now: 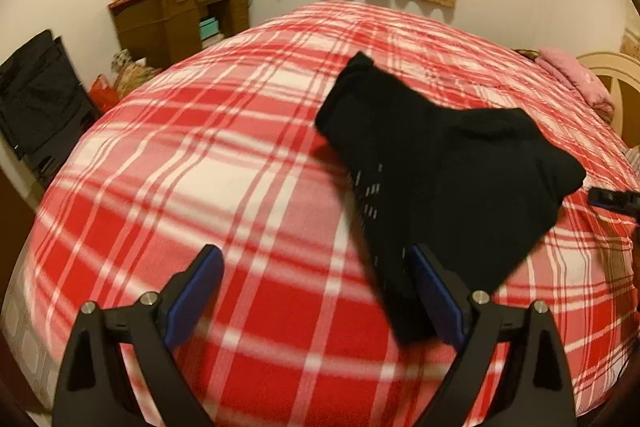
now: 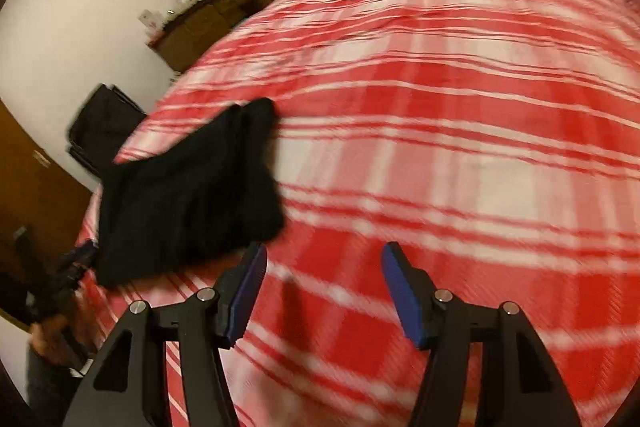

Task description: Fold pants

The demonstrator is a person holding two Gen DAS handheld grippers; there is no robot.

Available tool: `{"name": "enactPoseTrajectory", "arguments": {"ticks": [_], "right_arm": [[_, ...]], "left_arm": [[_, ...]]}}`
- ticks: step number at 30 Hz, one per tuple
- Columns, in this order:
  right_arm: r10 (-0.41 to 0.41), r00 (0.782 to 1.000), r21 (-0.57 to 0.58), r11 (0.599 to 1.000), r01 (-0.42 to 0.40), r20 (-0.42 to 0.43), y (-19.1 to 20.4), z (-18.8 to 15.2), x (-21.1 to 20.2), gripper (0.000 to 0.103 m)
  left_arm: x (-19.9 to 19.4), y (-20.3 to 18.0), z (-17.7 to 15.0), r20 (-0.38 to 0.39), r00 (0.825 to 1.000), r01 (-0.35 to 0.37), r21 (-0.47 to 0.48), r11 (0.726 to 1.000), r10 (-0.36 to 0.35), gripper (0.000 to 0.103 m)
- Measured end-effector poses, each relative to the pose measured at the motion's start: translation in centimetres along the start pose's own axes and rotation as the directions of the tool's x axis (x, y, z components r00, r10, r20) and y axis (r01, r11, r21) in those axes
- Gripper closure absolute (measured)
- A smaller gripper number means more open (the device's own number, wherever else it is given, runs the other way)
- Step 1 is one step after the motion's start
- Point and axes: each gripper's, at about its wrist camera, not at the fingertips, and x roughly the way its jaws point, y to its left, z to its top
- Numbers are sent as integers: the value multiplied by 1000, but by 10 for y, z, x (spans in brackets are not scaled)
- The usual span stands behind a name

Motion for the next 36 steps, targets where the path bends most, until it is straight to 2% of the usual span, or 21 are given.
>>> {"name": "enactPoseTrajectory", "arguments": {"ticks": [4, 6, 11, 15, 18, 20, 26, 36], "right_arm": [[21, 999, 21, 1000, -22, 50, -3, -22, -36, 42], [28, 995, -1, 1000, -28, 99, 9, -34, -60, 42], [50, 969, -101, 995, -26, 242, 48, -60, -118, 41], [53, 960, -174, 985, -4, 276, 73, -75, -137, 41], [35, 953, -233, 972, 38, 301, 88, -86, -146, 41], [23, 938, -259, 963, 72, 345, 98, -91, -153, 41], [68, 897, -341, 935, 94, 436, 123, -101, -176, 41], [72, 894, -362, 926, 105, 442, 130, -104, -179, 39]], "left_arm": [[-37, -18, -7, 52, 997, -50, 37, 998, 48, 7], [-56, -28, -9, 92, 995, -50, 57, 997, 45, 7], [-105, -62, -7, 190, 982, -14, 111, 994, -8, 7], [-126, -79, -8, 223, 972, 36, 138, 990, -67, 7], [-132, -85, -10, 233, 969, 54, 144, 988, -87, 7], [-135, -88, -11, 250, 965, 41, 147, 988, -78, 7], [-142, -94, -13, 295, 954, 13, 163, 986, -62, 7], [-147, -99, -19, 306, 950, 11, 170, 985, -63, 7]]}}
